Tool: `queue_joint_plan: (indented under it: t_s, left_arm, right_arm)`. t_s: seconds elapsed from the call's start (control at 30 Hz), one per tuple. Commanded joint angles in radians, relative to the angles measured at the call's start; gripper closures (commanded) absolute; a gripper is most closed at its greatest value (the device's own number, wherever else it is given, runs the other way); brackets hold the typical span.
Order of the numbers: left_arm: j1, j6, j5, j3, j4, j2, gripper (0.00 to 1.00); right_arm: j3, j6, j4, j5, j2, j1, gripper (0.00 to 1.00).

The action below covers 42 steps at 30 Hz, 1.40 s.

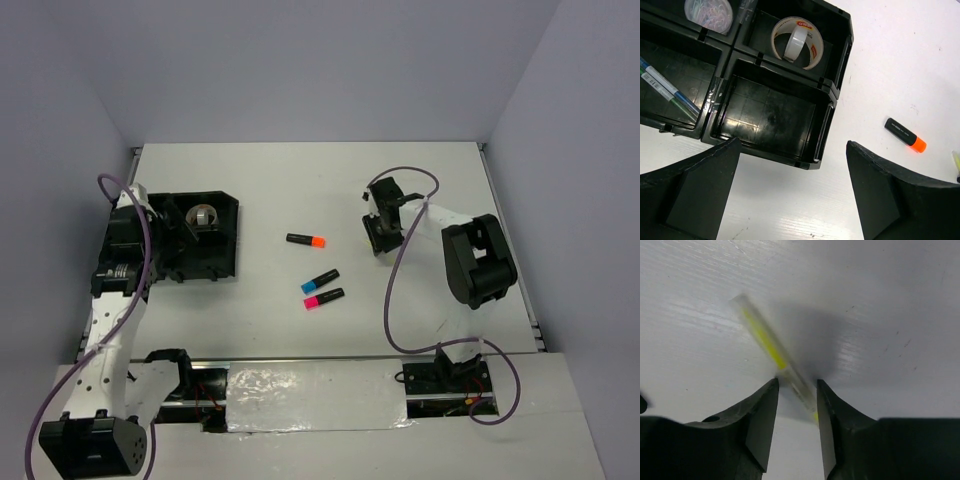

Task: Sort the stationery into containers
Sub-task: Pick up the pen from the center of the board.

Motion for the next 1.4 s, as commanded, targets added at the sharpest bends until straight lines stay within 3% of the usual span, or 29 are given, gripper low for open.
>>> queue_joint_plan:
  t_s: [0.0, 0.03, 0.13, 0.27, 0.4, 0.47, 0.53, 0.63, 0.87, 0.97, 1.03, 1.17, 1.23, 1.27, 1.3, 1.37]
  left_arm:
    - [-0.007, 0.016, 0.019, 0.015, 0.039, -0.015, 0.01]
    - [-0.007, 0.013, 0.023, 0.015, 0.041, -0.011, 0.01]
    - [-0.013, 0.005, 0.078, 0.007, 0.071, -0.001, 0.01]
    - [-0.085, -0.07, 0.34, -0.025, 0.189, 0.029, 0.01]
    - [-0.386, -0.177, 0.414, 0.047, 0.291, 0.142, 0.01]
    - [-0.471, -0.25, 0.466, 0.061, 0.358, 0.184, 0.01]
    - [-0.513, -0.303, 0.532, 0.047, 0.51, 0.219, 0.02]
    - [-0.574, -0.346, 0.513, 0.052, 0.579, 0.25, 0.03]
    - [-0.619, -0.412, 0.549, 0.02, 0.707, 0.256, 0.06]
    - [-0.636, -0.4, 0.552, 0.03, 0.702, 0.267, 0.14]
    - [-0.642, -0.404, 0.56, 0.03, 0.71, 0.281, 0.27]
    - [-0.657, -0.378, 0.554, 0.047, 0.662, 0.31, 0.35]
    - [-0.662, -0.381, 0.565, 0.044, 0.668, 0.319, 0.45]
    - [-0.667, -0.38, 0.568, 0.044, 0.671, 0.322, 0.51]
    - [-0.668, -0.377, 0.568, 0.047, 0.664, 0.325, 0.68]
    - [-0.673, -0.352, 0.559, 0.056, 0.638, 0.33, 0.87]
  right_arm:
    - [-0.013, -0.013, 0.006, -0.06, 0.009, -0.002, 0.59]
    - [-0.015, -0.007, 0.004, -0.058, 0.006, -0.001, 0.63]
    - [-0.037, -0.004, 0.019, -0.046, -0.02, 0.007, 0.87]
    - [-0.098, 0.105, 0.119, -0.104, -0.172, 0.018, 1.0]
    - [-0.248, 0.317, 0.326, -0.245, -0.42, 0.11, 1.0]
    - [-0.326, 0.393, 0.456, -0.297, -0.553, 0.166, 1.0]
    - [-0.385, 0.513, 0.611, -0.35, -0.632, 0.192, 1.0]
    - [-0.504, 0.671, 0.806, -0.393, -0.759, 0.248, 1.0]
    - [-0.514, 0.731, 0.834, -0.393, -0.839, 0.332, 1.0]
    - [-0.474, 0.729, 0.813, -0.402, -0.843, 0.36, 1.0]
    - [-0.462, 0.725, 0.802, -0.388, -0.838, 0.383, 1.0]
    - [-0.445, 0.731, 0.819, -0.39, -0.827, 0.397, 1.0]
    - [-0.434, 0.732, 0.811, -0.39, -0.815, 0.397, 1.0]
    - [-0.42, 0.731, 0.81, -0.388, -0.8, 0.397, 1.0]
    - [-0.414, 0.731, 0.808, -0.39, -0.792, 0.398, 1.0]
    - [-0.396, 0.726, 0.803, -0.384, -0.772, 0.4, 1.0]
